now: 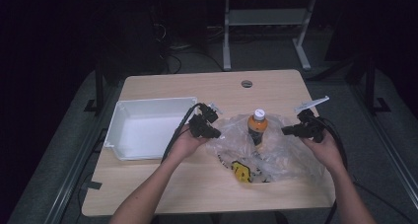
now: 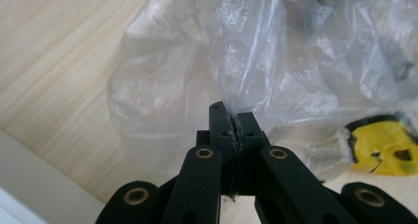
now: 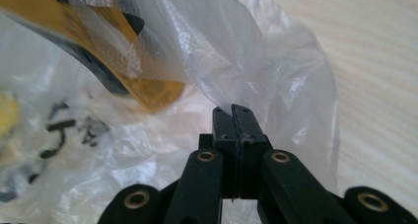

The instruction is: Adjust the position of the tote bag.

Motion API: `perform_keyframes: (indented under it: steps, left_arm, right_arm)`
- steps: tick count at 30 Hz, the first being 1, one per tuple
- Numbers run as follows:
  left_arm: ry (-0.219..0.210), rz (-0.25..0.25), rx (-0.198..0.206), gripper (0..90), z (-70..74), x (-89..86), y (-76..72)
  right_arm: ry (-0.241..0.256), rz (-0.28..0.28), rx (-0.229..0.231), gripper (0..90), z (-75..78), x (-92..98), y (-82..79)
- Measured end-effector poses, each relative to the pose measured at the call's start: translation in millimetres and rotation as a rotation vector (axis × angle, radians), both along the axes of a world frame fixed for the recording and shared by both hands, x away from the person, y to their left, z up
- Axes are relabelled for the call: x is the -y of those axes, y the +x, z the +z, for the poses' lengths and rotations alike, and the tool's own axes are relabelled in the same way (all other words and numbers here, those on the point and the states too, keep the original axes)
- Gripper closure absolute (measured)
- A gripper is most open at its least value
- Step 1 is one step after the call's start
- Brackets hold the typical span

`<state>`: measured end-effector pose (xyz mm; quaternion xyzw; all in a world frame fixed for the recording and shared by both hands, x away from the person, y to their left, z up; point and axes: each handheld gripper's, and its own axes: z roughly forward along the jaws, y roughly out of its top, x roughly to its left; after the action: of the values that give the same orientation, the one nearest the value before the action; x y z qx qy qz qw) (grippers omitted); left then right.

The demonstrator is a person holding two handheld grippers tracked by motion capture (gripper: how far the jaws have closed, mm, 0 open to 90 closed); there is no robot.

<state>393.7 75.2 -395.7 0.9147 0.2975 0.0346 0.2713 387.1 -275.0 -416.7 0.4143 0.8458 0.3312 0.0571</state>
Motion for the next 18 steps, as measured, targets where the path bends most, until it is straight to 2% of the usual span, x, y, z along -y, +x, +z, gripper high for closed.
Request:
perform_keyframes:
  steps: [3, 4, 7, 12, 18]
  left_arm:
    - [-0.004, 0.009, -0.01, 89.2, -5.4, 0.1, -1.6]
    - [0.001, 0.006, -0.009, 89.2, -6.7, 0.1, -1.9]
    - [0.005, 0.002, -0.013, 89.2, -10.7, 2.1, -4.5]
    - [0.04, -0.023, -0.013, 89.3, -16.4, 8.4, -10.4]
    - [0.064, -0.041, -0.023, 89.4, -25.1, 12.1, -16.2]
  right_arm:
    - [-0.024, -0.002, -0.022, 89.5, -6.9, 0.1, 1.2]
    - [-0.025, 0.004, -0.018, 89.5, -9.4, 1.2, 1.7]
    - [-0.024, -0.004, -0.044, 89.4, -18.3, 3.0, 2.6]
    - [-0.042, -0.005, -0.076, 89.3, -28.8, 2.7, 2.9]
    - [-0.04, -0.01, -0.085, 89.3, -37.1, 5.7, 1.9]
